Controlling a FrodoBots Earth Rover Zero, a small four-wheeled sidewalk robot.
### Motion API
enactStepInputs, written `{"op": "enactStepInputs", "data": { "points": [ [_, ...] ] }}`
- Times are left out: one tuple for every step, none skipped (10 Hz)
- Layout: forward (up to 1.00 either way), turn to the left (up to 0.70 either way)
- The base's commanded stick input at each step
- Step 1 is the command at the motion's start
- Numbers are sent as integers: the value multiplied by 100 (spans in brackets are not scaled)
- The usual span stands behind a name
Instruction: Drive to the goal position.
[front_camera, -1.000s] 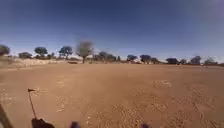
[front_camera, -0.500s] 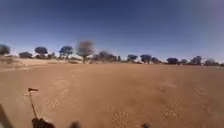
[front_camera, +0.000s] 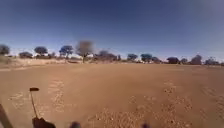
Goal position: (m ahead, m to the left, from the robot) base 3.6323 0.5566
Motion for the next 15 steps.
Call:
{"op": "enactStepInputs", "data": {
  "points": [
    [50,0],
    [50,0],
    [50,0],
    [50,0],
    [50,0],
    [50,0],
    [50,0],
    [50,0],
    [50,0],
    [50,-9],
    [50,-42],
    [50,-50],
    [50,0],
    [50,0],
    [50,0]
  ]
}}
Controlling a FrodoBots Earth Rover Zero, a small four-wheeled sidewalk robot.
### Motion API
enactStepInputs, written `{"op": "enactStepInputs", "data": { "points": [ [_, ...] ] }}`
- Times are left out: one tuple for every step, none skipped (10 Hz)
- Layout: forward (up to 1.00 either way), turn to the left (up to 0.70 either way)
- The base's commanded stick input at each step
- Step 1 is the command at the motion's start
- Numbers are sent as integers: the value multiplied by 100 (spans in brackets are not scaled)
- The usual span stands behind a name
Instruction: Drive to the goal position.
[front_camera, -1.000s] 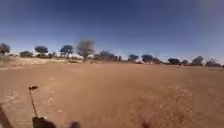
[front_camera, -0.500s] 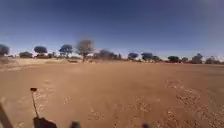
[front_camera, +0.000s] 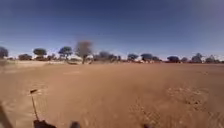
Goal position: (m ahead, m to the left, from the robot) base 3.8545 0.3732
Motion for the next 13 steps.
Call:
{"op": "enactStepInputs", "data": {
  "points": [
    [50,0],
    [50,0],
    [50,0],
    [50,0],
    [50,0],
    [50,0],
    [50,0],
    [50,0],
    [50,0],
    [50,0],
    [50,0],
    [50,0],
    [50,0]
  ]
}}
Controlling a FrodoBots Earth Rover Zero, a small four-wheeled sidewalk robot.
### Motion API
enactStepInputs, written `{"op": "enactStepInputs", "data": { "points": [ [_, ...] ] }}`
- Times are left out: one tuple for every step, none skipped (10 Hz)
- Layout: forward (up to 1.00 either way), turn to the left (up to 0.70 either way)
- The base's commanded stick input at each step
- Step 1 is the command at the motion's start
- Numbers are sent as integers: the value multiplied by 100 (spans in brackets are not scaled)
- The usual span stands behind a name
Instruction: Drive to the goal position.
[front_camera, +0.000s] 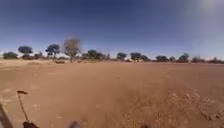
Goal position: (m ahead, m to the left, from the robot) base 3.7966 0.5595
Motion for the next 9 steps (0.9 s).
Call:
{"op": "enactStepInputs", "data": {
  "points": [
    [50,0],
    [50,0],
    [50,0],
    [50,0],
    [50,0],
    [50,0],
    [50,0],
    [50,0],
    [50,0]
  ]
}}
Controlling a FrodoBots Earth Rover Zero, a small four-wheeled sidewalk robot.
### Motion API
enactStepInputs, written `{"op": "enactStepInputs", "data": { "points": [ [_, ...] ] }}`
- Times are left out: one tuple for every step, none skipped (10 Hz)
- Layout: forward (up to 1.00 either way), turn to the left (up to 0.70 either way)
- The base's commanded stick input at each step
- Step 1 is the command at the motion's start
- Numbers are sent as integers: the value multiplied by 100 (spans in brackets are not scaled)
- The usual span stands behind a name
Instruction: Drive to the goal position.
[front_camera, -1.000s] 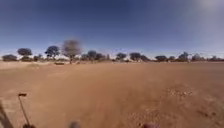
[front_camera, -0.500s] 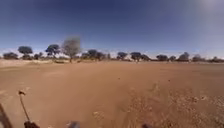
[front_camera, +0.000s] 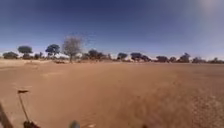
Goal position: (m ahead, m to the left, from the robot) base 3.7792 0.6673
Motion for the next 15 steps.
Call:
{"op": "enactStepInputs", "data": {
  "points": [
    [50,0],
    [50,0],
    [50,0],
    [50,0],
    [50,0],
    [50,0],
    [50,0],
    [50,0],
    [50,0],
    [50,0],
    [50,0],
    [50,0],
    [50,0],
    [50,0],
    [50,0]
  ]
}}
